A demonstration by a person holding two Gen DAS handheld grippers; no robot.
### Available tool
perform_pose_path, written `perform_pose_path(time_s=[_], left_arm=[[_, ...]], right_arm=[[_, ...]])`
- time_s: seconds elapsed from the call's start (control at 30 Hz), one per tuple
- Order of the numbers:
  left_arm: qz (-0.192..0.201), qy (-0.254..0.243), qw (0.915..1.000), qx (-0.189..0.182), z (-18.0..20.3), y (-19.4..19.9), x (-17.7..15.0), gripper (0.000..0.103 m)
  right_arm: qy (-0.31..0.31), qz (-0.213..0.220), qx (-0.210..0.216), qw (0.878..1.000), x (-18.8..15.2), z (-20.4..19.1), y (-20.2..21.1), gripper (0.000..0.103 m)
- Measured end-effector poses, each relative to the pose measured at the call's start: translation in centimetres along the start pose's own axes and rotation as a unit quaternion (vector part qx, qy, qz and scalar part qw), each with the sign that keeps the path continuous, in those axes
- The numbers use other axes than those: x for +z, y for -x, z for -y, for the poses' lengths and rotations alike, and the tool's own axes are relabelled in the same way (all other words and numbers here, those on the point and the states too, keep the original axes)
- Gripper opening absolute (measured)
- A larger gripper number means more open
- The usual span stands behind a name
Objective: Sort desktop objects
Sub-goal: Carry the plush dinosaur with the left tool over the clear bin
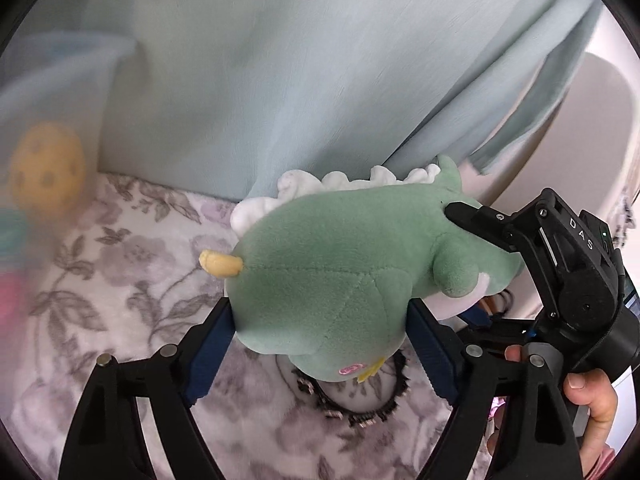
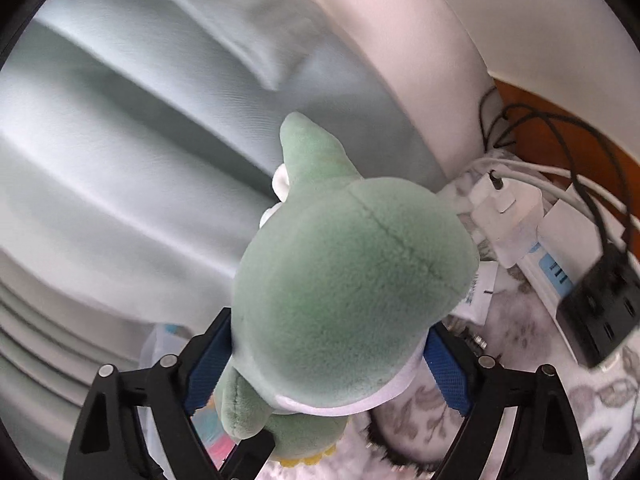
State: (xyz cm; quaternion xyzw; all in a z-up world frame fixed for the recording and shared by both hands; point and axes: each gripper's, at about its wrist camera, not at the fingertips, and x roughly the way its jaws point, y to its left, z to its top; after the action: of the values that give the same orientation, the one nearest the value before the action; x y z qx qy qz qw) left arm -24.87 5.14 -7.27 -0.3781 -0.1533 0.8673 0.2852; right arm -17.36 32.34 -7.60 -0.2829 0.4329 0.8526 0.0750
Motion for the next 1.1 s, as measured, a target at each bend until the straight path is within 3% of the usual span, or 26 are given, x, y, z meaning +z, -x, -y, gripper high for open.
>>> perform_pose_path(time_s=[0.57,1.1], left_arm=[[0.105,-0.009,0.9943,0.011,-0.1,13.9,-0.3,0.086],[0.163,0.034,0.9831,0.076,-7.4,22.6,1.0,0.086]], right_arm=[[0.084,0.023,0.083,0.993,-5.2,-9.8,7.7,0.091],[0.151,-0.039,0.143,0.977,-11.2,-19.7,2.5,0.091]])
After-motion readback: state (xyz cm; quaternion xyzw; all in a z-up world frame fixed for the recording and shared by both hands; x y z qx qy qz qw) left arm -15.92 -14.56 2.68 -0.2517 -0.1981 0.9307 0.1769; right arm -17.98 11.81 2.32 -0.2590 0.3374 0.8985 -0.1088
